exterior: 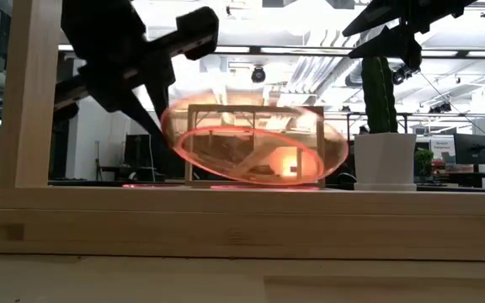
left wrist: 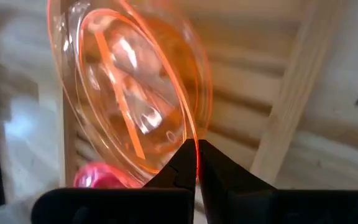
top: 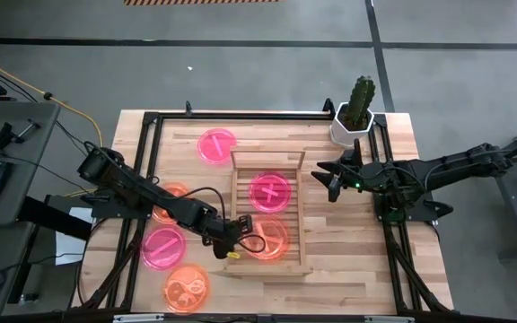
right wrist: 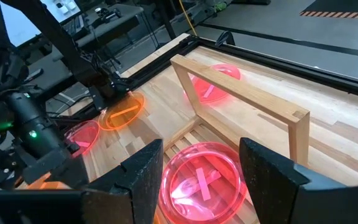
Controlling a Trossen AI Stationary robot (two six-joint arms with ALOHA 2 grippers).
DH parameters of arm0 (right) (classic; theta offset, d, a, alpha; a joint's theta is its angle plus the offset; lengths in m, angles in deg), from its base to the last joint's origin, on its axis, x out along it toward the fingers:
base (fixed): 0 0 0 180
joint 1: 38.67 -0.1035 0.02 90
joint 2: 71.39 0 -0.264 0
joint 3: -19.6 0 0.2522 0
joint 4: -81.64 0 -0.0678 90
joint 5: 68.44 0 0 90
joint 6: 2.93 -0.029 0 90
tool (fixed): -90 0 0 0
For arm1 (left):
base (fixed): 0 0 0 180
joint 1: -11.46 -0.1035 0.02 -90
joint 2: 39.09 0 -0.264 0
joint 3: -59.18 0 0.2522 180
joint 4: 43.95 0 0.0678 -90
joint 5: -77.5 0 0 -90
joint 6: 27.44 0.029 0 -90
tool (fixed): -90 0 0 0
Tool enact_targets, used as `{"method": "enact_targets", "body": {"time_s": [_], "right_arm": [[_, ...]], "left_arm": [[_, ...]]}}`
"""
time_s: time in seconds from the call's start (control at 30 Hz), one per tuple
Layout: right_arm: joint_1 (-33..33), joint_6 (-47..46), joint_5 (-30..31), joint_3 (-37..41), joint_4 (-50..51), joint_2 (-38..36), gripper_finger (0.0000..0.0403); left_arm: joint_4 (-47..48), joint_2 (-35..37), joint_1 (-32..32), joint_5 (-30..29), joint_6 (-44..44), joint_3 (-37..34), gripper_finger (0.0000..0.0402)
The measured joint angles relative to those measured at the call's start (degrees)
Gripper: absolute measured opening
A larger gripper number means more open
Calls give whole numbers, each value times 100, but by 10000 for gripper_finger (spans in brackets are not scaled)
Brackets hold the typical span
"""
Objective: Place and stack plates onto a shelf
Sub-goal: Stack the orange plate on top of the orange plate on the shelf, then stack the pink plate on top of the pink plate on the shelf
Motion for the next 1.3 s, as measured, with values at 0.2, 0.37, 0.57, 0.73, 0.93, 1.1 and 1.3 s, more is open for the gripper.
{"method": "enact_targets", "body": {"time_s": [0.2, 0.37, 0.57, 0.73, 0.93, 1.1, 1.3], "right_arm": [[-1, 0, 0, 0, 20, 1, 195], [-1, -9, 2, 0, 20, 0, 195], [-2, -13, 2, 0, 20, 2, 195], [-1, -13, 4, 0, 20, 0, 195], [-2, -9, 4, 0, 20, 0, 195], [-2, -4, 4, 0, 20, 1, 195], [0, -11, 7, 0, 17, 0, 195]], "left_arm": [[-98, 0, 2, 717, -3, -29, 1], [-446, 0, -22, 680, -271, -27, 3], [-655, 0, -159, 665, -403, -27, 22], [-651, 0, -267, 663, -405, -27, 47], [-676, 0, -376, 665, -592, -27, 78], [-656, 12, -383, 384, -1401, -25, 100], [613, 372, -428, -291, -3250, 414, 117]]}}
